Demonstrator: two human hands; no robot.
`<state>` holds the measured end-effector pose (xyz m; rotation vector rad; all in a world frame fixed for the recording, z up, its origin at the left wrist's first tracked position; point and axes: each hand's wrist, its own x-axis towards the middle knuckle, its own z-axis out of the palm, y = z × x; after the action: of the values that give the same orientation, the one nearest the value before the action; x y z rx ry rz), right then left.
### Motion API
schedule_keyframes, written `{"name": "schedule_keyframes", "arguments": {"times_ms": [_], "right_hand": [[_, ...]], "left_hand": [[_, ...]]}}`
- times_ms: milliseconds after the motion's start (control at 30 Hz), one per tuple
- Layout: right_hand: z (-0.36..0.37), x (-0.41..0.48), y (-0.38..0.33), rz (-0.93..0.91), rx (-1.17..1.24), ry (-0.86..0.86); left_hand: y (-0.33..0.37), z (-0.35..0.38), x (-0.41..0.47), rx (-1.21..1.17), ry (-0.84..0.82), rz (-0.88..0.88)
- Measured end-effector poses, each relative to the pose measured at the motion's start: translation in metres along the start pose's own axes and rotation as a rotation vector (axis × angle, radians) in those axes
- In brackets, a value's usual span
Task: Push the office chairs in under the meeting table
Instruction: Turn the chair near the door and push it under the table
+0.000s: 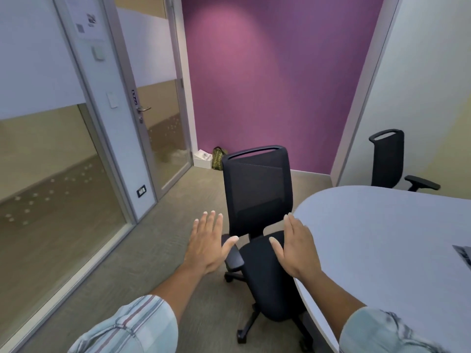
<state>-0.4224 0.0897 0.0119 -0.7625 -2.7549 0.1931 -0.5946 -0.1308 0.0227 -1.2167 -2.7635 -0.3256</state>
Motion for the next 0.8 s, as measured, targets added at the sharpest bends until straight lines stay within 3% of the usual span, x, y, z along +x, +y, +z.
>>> {"name": "schedule_keyframes", "arguments": {"times_ms": [567, 800], "right_hand": [[0.062, 0.272, -0.041, 0.007, 0.091, 0.078], [0.083, 0.367, -0.060, 0.087, 0.126, 0.158]], "left_hand": [[-0.098, 0.008, 0.268, 0.048, 0.011, 0.089], [-0.124, 0.022, 0.393, 0.039, 0.036, 0.219]]}}
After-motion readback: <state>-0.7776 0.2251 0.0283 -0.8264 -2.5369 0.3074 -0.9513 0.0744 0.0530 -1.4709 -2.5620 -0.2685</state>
